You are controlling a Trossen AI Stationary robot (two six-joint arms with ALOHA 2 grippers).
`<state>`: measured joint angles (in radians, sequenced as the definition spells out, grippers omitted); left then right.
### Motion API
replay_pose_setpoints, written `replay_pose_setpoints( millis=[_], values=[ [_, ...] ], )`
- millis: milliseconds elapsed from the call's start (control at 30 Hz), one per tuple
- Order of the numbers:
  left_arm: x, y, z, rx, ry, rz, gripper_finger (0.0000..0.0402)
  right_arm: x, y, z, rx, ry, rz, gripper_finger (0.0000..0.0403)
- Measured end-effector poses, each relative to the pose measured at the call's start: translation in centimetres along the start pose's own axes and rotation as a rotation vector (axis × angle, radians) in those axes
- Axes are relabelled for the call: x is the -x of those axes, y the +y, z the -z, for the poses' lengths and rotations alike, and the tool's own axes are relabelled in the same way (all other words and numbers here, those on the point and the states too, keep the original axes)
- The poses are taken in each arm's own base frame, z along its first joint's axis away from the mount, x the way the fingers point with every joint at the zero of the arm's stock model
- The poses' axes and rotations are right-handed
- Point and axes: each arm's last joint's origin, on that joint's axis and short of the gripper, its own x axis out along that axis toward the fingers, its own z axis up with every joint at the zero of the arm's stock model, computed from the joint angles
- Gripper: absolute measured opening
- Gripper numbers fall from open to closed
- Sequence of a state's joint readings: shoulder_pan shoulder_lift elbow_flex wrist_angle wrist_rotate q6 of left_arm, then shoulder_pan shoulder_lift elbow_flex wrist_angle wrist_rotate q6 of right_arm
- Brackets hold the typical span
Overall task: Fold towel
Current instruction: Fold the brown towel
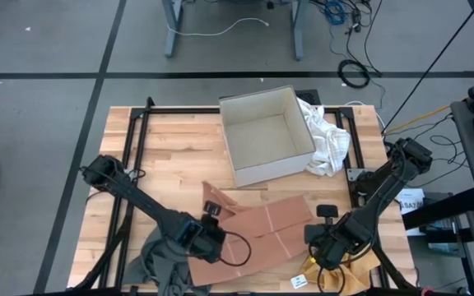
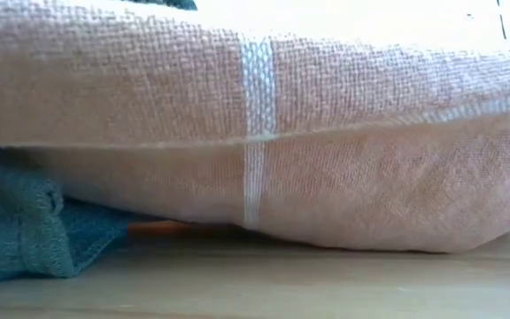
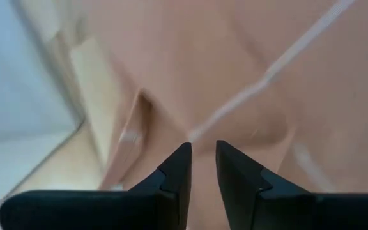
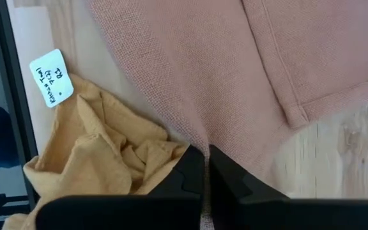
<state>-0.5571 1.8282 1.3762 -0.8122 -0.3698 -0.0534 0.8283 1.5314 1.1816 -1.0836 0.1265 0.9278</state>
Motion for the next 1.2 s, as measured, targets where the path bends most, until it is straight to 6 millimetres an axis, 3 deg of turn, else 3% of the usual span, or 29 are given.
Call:
replay_pose_setpoints(
  millis=[267, 433, 667, 900, 1200],
  values=[
    [-0.7, 1.5, 0.6, -0.041, 0.075, 0.164, 0.0142, 0.0, 0.3, 0.1, 0.000, -0.023, -0.001, 0.0000],
    [-0.8, 1.7, 0.2, -0.123, 0.017, 0.363, 0.0167, 0.0, 0.3, 0.0, -0.001, -0.048, 0.006, 0.0000],
    [-1.0, 2.3, -0.7, -0.234, -0.109, 0.403, 0.0169, 0.0, 0.3, 0.0, 0.003, -0.062, 0.012, 0.0000],
    [-3.4, 2.6, -0.3, -0.250, -0.054, 0.498, 0.0166, 0.0, 0.3, 0.0, -0.004, -0.064, 0.013, 0.0000],
    [-3.8, 3.0, 0.4, -0.303, 0.013, 0.497, 0.0123, 0.1, 0.2, -0.1, -0.003, -0.083, 0.027, 0.0000]
  ],
)
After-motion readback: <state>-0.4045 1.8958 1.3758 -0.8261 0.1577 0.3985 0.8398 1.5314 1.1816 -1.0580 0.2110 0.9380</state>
